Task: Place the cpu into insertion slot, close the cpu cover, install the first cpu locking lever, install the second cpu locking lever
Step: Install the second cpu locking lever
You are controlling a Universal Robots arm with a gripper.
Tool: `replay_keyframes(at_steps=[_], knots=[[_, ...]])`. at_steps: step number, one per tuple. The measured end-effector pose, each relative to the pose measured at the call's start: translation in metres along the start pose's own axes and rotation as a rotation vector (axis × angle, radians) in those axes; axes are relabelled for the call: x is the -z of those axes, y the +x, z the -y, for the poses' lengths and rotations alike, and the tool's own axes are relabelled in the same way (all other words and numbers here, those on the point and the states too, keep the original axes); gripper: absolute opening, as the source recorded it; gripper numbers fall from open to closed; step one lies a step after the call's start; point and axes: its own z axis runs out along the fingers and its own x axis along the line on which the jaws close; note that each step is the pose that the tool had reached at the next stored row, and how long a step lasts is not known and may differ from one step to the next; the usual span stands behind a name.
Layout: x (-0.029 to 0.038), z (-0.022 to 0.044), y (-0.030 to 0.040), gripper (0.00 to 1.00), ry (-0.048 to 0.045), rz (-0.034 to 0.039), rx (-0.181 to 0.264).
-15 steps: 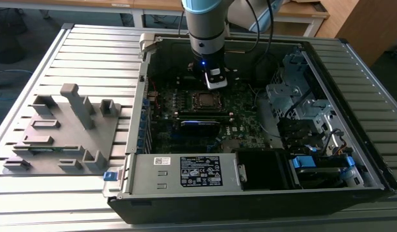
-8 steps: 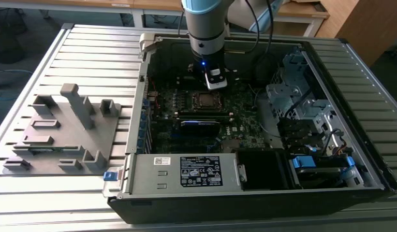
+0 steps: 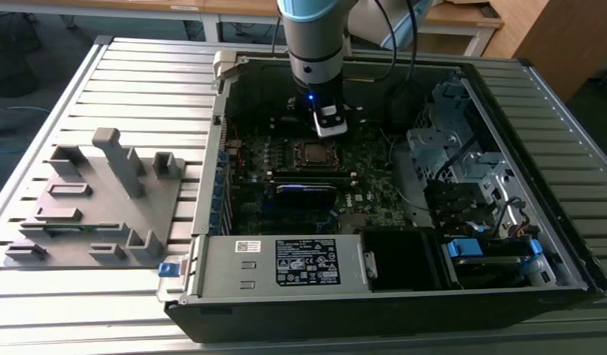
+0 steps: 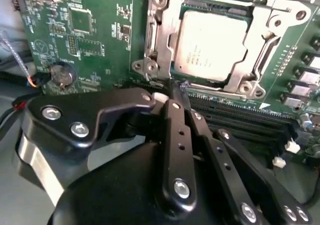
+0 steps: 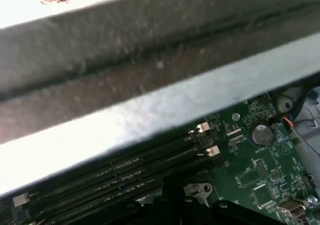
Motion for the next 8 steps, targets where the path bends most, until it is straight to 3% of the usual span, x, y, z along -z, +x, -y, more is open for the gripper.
replay_keyframes(at_steps=[8], knots=[[0.0151,-0.0033,-0.0019,0.1,0.0003,-0.0002,0.0]])
